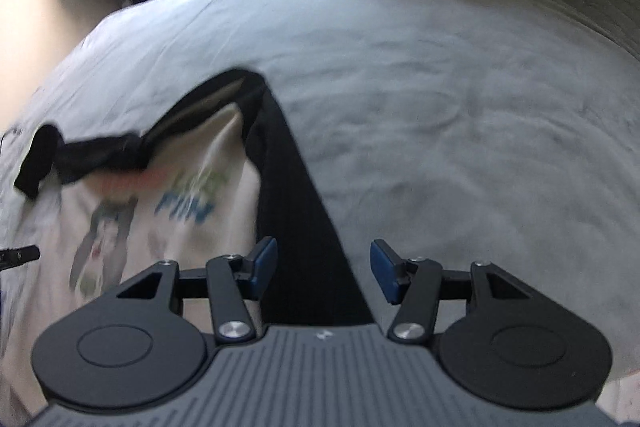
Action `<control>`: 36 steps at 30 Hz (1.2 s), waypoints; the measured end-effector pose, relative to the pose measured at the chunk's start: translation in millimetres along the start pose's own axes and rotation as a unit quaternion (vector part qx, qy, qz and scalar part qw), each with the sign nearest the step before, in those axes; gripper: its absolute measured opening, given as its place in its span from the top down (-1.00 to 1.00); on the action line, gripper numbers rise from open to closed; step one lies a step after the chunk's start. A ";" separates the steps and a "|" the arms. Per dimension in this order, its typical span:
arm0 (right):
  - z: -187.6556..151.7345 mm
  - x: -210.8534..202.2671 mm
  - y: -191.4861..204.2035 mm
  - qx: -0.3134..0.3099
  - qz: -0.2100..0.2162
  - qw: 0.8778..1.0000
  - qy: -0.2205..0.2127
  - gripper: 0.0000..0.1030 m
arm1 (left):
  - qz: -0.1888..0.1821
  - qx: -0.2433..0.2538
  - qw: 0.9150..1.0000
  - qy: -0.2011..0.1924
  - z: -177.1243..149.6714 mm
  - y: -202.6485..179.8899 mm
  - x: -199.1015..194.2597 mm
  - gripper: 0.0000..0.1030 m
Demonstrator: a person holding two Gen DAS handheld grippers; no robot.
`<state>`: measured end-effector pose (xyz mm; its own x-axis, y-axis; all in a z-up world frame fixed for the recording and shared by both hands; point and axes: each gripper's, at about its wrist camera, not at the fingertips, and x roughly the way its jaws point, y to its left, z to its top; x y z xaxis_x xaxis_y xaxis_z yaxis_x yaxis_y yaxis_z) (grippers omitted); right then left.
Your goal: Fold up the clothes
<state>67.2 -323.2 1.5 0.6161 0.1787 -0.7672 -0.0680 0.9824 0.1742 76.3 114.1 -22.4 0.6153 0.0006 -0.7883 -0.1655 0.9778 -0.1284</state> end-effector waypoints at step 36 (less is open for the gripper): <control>65.9 1.8 -66.7 -0.041 -0.241 0.969 -0.035 0.77 | -0.053 -0.026 0.998 0.022 -25.1 7.7 -13.4 -0.07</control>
